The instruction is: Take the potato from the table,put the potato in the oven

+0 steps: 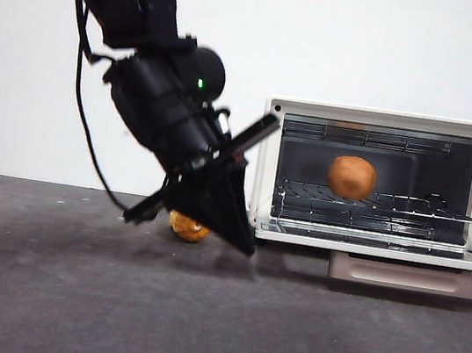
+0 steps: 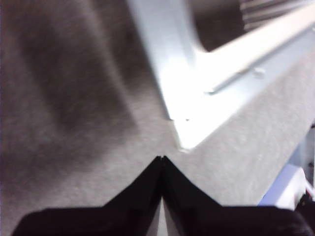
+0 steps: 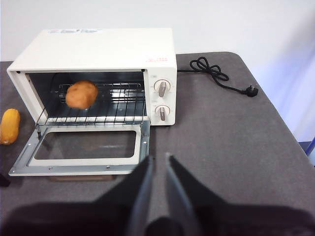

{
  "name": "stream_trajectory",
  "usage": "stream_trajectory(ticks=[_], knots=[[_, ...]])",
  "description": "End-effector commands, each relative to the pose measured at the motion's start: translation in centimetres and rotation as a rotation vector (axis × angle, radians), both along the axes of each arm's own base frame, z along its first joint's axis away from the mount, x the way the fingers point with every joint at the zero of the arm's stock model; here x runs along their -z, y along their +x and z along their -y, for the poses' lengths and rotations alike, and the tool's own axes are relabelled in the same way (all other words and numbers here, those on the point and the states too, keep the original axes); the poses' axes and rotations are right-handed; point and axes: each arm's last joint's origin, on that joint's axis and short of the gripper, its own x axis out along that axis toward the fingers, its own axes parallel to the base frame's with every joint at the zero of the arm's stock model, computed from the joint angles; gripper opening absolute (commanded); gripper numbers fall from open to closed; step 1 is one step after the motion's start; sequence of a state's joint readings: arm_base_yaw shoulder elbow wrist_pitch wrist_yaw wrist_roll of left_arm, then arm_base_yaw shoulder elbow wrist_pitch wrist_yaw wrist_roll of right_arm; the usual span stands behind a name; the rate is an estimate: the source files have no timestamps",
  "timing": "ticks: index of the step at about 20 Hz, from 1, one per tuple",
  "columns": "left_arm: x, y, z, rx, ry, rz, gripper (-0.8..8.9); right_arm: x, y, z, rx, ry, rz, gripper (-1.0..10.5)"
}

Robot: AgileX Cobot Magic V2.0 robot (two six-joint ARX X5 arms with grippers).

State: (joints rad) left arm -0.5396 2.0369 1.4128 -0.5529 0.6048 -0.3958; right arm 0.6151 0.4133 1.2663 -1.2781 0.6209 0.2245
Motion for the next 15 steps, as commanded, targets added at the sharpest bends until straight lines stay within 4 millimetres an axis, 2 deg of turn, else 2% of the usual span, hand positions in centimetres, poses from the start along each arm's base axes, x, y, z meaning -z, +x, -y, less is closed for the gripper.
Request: stream_trajectory(ticks=[1, 5, 15], knots=[[2.2, 0.2, 0.1, -0.071, 0.031, -0.106, -0.06, 0.0, -0.1, 0.1, 0.003, 0.016, 0.008, -0.1], [3.3, 0.5, 0.2, -0.110, 0.031, -0.143, -0.06, 0.0, -0.2, 0.1, 0.003, 0.012, 0.003, -0.1], [3.0, 1.3, 0.6, -0.191, -0.050, -0.147, -0.07, 0.1, -0.2, 0.1, 0.003, 0.009, -0.001, -0.1]])
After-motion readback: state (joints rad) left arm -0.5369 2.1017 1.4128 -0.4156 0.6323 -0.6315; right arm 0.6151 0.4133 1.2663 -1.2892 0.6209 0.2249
